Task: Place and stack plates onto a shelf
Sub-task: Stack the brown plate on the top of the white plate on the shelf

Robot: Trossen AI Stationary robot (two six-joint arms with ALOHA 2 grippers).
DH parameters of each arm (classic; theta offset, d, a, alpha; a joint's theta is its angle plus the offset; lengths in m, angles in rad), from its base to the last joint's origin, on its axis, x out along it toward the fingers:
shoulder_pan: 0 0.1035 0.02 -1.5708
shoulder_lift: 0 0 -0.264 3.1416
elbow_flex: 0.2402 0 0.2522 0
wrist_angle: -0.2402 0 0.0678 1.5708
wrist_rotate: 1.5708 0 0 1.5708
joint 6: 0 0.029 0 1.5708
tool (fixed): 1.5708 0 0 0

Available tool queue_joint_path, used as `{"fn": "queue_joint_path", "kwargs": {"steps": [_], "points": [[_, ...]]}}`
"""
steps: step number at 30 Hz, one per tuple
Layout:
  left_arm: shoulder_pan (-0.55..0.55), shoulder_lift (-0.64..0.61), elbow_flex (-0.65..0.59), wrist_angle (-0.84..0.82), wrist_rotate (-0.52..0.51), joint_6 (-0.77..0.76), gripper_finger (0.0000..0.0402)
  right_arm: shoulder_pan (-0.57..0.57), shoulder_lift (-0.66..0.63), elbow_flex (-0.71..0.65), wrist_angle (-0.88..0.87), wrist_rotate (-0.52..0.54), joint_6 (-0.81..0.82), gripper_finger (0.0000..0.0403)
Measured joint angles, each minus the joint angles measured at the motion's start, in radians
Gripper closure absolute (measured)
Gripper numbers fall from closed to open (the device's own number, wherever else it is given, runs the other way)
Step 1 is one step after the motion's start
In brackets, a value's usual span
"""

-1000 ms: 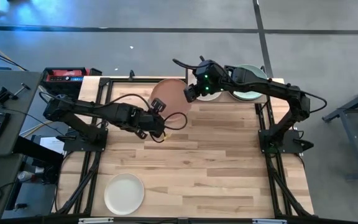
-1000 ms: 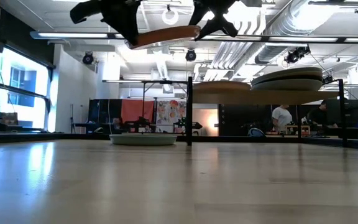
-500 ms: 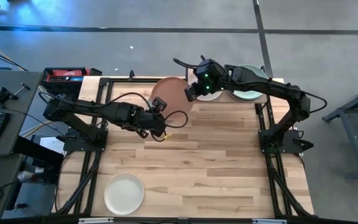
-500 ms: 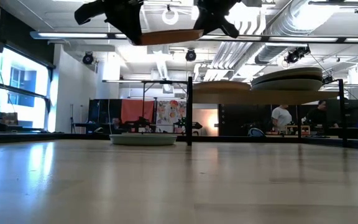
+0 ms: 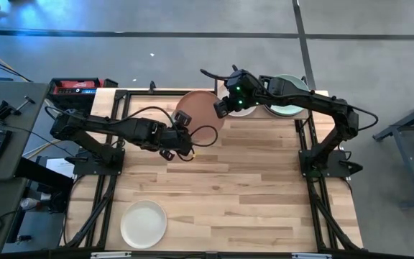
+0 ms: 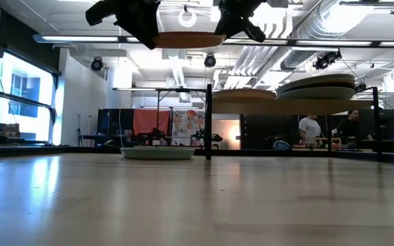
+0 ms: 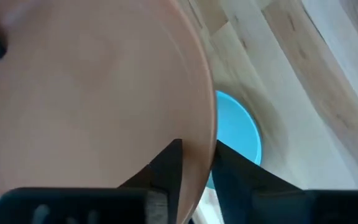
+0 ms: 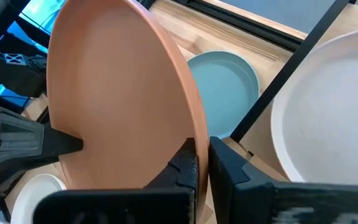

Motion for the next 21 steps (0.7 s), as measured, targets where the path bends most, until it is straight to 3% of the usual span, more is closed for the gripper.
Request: {"fn": "queue_joint_path", "kwargs": {"steps": [8, 15, 21], "points": [[-0.035, 0.000, 0.000, -0.006, 0.021, -0.192, 0.0278, -0.025, 0.000, 0.000, -0.041, 0.013, 0.001, 0.0403], [-0.068, 0.000, 0.000, -0.014, 0.012, -0.286, 0.0273, -0.095, 0.000, 0.000, -0.044, -0.038, -0.018, 0.0403], [-0.056, 0.000, 0.000, -0.012, -0.058, -0.349, 0.0273, -0.118, 0.000, 0.000, -0.044, -0.068, -0.034, 0.0403]]}}
